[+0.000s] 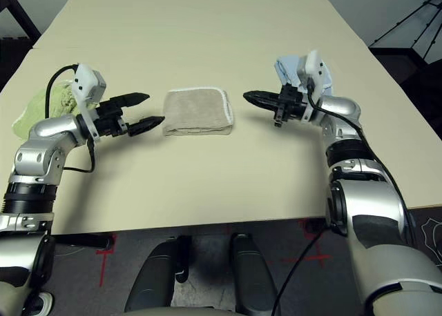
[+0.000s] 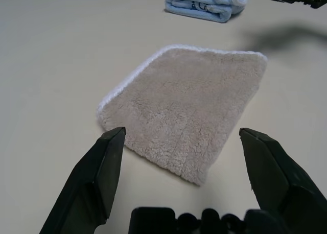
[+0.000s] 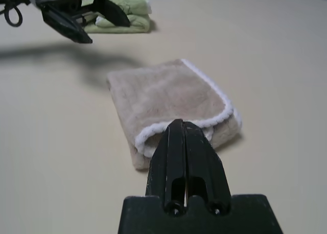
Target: Fold the towel and set it aside.
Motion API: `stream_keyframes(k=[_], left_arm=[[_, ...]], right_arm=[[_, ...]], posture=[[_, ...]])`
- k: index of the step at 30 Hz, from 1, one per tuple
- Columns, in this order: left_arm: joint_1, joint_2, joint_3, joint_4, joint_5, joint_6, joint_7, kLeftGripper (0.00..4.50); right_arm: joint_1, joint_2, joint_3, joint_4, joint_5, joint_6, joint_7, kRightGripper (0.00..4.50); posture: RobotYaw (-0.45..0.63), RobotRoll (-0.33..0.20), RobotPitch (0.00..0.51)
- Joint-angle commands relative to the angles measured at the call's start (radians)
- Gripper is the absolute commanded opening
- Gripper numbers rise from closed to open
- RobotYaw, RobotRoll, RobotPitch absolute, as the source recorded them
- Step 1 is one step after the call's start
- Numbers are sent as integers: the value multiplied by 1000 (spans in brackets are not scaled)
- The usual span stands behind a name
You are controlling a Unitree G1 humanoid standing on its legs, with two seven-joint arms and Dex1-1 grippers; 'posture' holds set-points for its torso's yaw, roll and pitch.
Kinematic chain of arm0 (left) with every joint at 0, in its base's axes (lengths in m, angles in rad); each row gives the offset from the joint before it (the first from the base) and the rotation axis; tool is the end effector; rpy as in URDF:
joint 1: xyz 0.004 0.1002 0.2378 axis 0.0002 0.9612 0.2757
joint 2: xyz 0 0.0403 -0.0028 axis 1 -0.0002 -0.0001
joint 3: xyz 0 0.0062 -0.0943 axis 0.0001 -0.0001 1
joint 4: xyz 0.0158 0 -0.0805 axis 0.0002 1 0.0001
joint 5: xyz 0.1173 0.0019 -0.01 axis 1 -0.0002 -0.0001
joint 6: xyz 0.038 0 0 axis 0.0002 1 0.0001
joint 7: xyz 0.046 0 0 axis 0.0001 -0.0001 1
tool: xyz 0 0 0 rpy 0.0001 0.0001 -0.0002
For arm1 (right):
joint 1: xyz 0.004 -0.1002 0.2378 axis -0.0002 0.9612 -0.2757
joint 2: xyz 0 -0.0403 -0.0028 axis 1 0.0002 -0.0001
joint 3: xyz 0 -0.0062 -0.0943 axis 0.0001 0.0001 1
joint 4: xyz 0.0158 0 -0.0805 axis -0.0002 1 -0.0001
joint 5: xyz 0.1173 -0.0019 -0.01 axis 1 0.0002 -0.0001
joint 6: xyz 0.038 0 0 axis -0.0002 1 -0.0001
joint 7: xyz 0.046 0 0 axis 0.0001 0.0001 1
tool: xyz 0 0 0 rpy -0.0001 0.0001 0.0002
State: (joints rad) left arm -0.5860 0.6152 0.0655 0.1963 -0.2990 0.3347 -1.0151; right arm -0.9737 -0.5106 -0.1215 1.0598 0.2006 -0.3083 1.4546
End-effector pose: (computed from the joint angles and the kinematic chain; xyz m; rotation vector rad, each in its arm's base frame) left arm 0.3039 0.2495 0.1975 0.2781 0.0346 -0.8978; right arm 0.3544 -0.2638 0.1815 -0.3192 -0.1391 1.1885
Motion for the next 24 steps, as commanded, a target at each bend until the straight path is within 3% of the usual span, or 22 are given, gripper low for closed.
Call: stream_keyframes(k=[1,10,21,24], left_arm=[[23,13,-16,-25,2,4,-6,4500],[39,33,-31,-27,3,11,-18,4500],[62,28,-3,-38,-40,20,-22,4500],[67,52,-27,-21,-2,17,-19,4500]], right_arm=[[18,-18,36,1,-37,-56,25,1074],[39,-46,50,19,-53,-117,39,4365],[72,-57,30,-14,-26,-92,20,4442],[80,-58,25,-26,-17,-75,16,4442]], posture=[[35,0,160],[29,0,154],[23,0,144],[19,0,142]])
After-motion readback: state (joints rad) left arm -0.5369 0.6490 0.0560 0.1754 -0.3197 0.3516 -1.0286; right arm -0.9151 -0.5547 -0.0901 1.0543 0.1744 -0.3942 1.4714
